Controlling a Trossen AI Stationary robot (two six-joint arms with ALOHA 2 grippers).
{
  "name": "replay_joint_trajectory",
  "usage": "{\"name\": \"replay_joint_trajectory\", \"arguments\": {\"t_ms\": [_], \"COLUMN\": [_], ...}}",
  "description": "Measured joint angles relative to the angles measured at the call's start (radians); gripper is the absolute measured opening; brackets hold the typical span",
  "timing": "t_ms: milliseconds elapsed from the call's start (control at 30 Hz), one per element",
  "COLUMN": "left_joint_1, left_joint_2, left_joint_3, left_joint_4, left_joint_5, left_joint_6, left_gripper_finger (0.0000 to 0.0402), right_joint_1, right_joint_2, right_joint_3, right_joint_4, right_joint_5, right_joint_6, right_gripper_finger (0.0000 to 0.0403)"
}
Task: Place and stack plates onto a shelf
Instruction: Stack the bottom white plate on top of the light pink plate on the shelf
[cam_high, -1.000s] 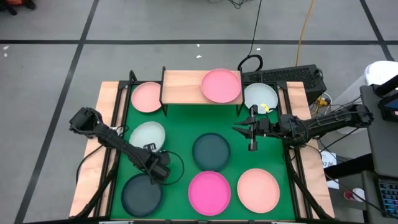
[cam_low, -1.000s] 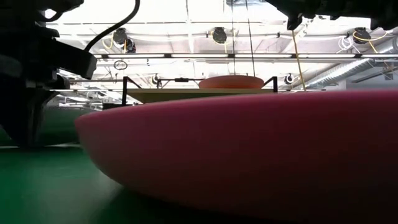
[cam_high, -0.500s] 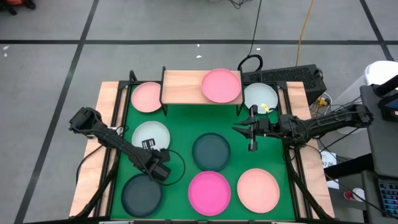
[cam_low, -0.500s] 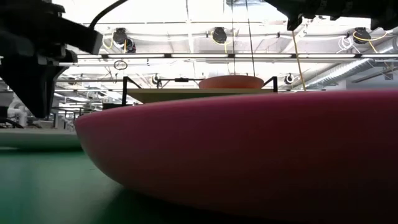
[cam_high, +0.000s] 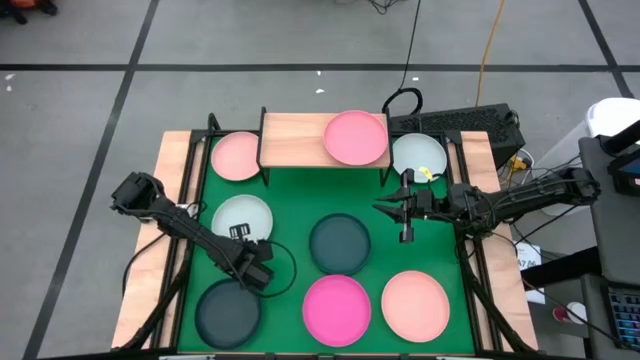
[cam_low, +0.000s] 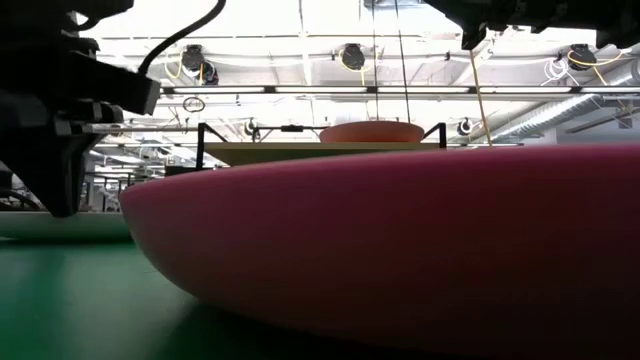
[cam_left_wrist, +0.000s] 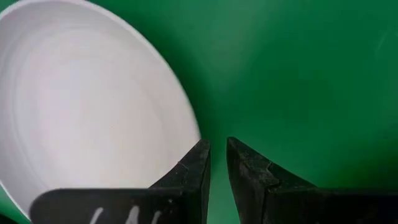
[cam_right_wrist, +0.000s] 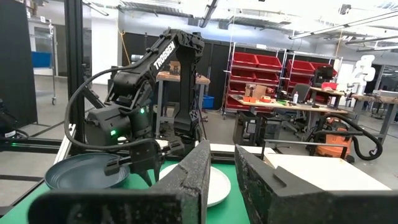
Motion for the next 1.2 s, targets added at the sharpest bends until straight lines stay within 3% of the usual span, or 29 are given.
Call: {"name": "replay_joint_trajectory", "arguments": {"t_ms": [333, 467, 1200], "left_joint_1": [0.016, 0.017, 0.015], "left_joint_2": [0.000, 0.000, -0.014], "left_joint_3": [-0.058, -0.035, 0.003], "left_joint_4": [-0.009, -0.009, -0.080], "left_joint_5": [0.011, 0.053, 0.035], "left_joint_6": [-0.016, -0.003, 0.039], "left_gripper_finger": [0.0060, 0.0060, 0.0060], "right_joint_1": [0.000, 0.000, 0.000], "right_joint_2": [0.000, 0.000, 0.000], "right_joint_3": [0.000, 0.000, 0.000], "right_joint_4": [0.000, 0.000, 0.000], "right_joint_5": [0.000, 0.000, 0.000], "right_joint_6": [0.000, 0.000, 0.000], "right_gripper_finger": [0.0061, 0.0061, 0.0061]}}
